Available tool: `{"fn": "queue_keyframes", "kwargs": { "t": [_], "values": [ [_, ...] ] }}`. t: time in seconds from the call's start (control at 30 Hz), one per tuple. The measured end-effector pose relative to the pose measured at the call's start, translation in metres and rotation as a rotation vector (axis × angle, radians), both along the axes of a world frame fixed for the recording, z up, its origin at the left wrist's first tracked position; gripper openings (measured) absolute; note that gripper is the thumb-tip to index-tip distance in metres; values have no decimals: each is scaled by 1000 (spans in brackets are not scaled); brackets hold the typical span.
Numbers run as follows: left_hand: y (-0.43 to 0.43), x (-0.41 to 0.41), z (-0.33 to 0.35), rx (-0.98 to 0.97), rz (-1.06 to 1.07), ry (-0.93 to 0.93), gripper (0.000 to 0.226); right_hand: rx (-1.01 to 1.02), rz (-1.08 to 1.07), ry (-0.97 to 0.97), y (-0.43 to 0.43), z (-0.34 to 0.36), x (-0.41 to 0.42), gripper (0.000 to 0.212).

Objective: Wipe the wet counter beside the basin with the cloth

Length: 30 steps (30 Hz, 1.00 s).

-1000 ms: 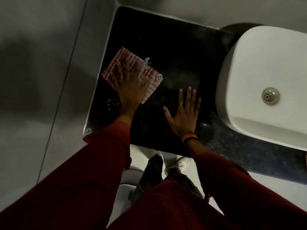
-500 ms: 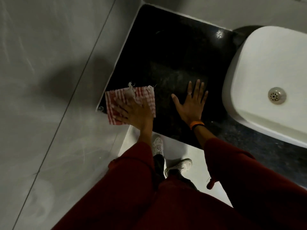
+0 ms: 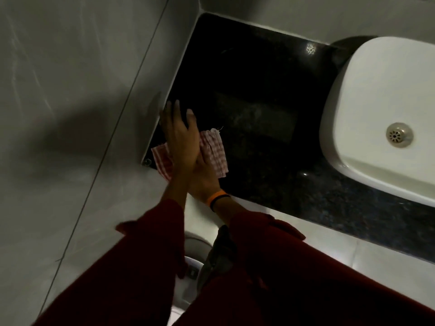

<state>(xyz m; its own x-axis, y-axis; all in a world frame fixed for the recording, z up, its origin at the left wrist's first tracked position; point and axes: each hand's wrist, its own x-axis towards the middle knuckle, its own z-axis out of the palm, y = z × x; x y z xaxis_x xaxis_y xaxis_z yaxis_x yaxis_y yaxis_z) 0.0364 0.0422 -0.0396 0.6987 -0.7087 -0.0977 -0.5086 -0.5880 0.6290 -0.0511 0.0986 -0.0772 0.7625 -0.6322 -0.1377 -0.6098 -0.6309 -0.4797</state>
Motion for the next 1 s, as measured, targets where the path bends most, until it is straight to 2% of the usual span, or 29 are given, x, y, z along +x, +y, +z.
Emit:
{"fn": "queue_keyframes", "kwargs": {
  "t": [0.07, 0.23, 0.5, 0.63, 0.7, 0.8, 0.87, 0.93, 1.0],
  "values": [
    [-7, 10, -9, -41, -194, -89, 52, -99, 121, 75, -7, -14, -13, 69],
    [5, 16, -50, 41, -589, -285, 55, -231, 294, 70, -12, -31, -94, 60],
    [10, 1, -70, 134, -678, -440, 67, -269, 257, 197, -12, -29, -212, 60],
    [12, -1, -69, 118, -658, -455, 66, -241, 179, 220, 4, -19, -248, 73],
    [12, -2, -68, 93, -657, -457, 66, -166, 120, 171, 15, -8, -263, 69],
    [14, -2, -68, 70, -665, -460, 66, -10, 35, 26, 21, 15, -268, 49],
    [15, -3, -67, 62, -677, -452, 66, 143, -42, 24, 12, 34, -256, 42],
    [16, -6, -66, 67, -694, -443, 66, 433, -183, 41, -6, 51, -239, 48],
    [17, -11, -65, 88, -717, -452, 68, 891, -373, -117, -30, 60, -222, 39]
  ]
}}
